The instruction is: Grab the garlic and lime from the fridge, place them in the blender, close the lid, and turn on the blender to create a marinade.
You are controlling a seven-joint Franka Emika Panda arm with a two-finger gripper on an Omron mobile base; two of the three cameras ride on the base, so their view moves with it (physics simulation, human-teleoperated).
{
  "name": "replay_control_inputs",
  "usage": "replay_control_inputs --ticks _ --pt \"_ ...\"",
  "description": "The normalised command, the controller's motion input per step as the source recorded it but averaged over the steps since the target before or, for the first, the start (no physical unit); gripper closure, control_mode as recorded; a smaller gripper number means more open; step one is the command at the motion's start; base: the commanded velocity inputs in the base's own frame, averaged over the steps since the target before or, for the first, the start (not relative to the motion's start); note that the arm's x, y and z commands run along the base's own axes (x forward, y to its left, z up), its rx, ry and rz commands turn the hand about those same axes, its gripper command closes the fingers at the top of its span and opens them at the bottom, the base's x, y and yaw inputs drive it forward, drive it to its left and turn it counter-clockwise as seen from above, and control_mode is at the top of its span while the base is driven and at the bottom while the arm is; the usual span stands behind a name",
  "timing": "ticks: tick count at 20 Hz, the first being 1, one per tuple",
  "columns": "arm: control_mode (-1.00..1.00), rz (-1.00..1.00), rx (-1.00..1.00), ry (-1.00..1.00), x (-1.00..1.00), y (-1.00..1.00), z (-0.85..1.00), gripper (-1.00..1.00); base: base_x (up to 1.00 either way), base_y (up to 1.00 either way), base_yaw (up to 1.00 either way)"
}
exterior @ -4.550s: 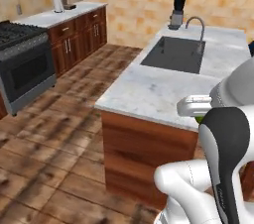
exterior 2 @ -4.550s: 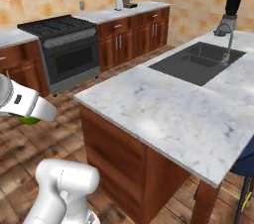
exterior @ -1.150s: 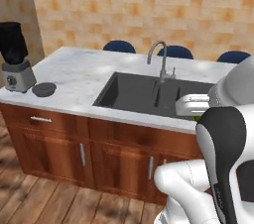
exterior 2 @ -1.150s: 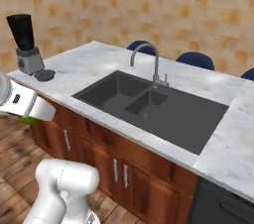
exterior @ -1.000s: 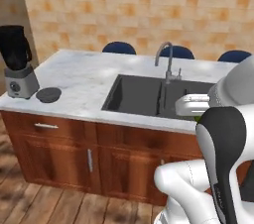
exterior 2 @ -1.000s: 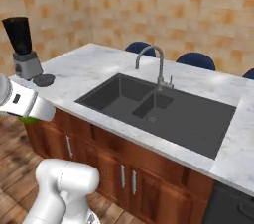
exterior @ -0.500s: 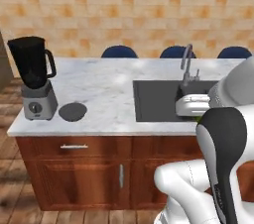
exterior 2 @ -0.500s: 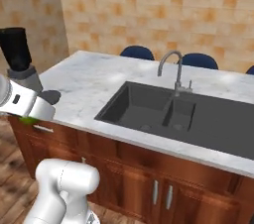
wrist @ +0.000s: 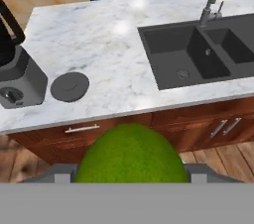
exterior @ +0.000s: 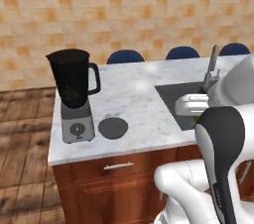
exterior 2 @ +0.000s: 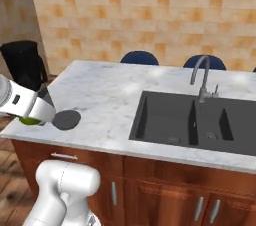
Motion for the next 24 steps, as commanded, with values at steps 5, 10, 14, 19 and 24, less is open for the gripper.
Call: replay_control_inputs --ticks 5,10,14,19,24 --pt "1.00 0.00 0.00 0.00 0.00 0.00 0.00 1.00 0.42 0.47 -0.11" --pt "1.00 0.00 0.00 0.00 0.00 0.00 0.00 1.00 0.32 -0.02 0.00" --pt "1.00 0.00 0.00 0.00 0.00 0.00 0.00 1.00 0.15 -0.02 0.00" --pt "1.00 0.00 0.00 0.00 0.00 0.00 0.00 1.00 0.37 0.00 0.05" --pt "1.00 0.00 0.00 0.00 0.00 0.00 0.00 1.00 0.35 0.00 0.12"
